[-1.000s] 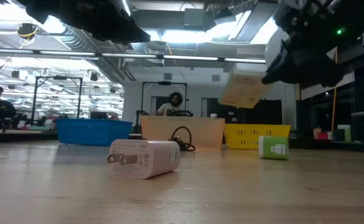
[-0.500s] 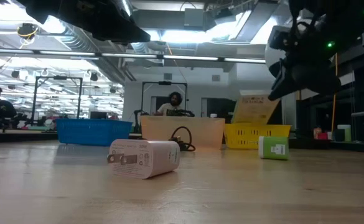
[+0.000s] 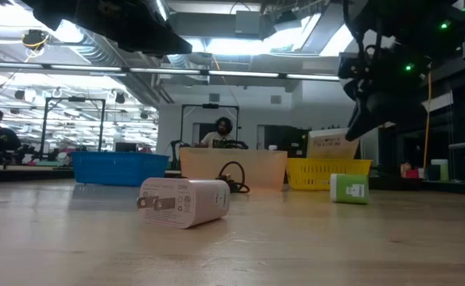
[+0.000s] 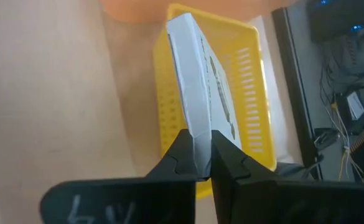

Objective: Pick and place items into bin
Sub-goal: Put the top white USB box into the yellow bin, then put the blue charger cable into the orange bin

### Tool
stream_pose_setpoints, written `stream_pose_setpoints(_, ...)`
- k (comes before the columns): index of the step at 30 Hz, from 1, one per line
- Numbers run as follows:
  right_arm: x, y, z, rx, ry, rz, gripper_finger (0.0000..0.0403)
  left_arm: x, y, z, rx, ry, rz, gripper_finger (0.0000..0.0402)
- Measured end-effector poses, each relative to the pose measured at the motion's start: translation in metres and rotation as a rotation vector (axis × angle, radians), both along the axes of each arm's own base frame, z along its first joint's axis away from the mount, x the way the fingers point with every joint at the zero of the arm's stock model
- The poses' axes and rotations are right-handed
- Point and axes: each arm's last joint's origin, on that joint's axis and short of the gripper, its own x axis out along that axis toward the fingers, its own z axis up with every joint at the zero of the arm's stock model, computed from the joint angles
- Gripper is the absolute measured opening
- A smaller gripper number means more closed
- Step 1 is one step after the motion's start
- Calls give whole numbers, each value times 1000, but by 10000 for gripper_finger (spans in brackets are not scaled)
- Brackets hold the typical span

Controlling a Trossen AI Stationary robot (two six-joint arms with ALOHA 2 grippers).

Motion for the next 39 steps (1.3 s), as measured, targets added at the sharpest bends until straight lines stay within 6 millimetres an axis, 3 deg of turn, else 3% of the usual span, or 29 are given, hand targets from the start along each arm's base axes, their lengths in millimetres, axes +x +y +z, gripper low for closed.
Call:
stream_pose_setpoints(7,1,-9,0,1,-4,-41,7,0,0,0,0,0,0,3)
stream_pose_setpoints(20,6,-10,2,40,-57,-37,68,0,0,0,0,0,0,3)
stream_pose_setpoints(39,6,-11,6,-17,-96,-59,73,0,0,0,0,0,-1,3)
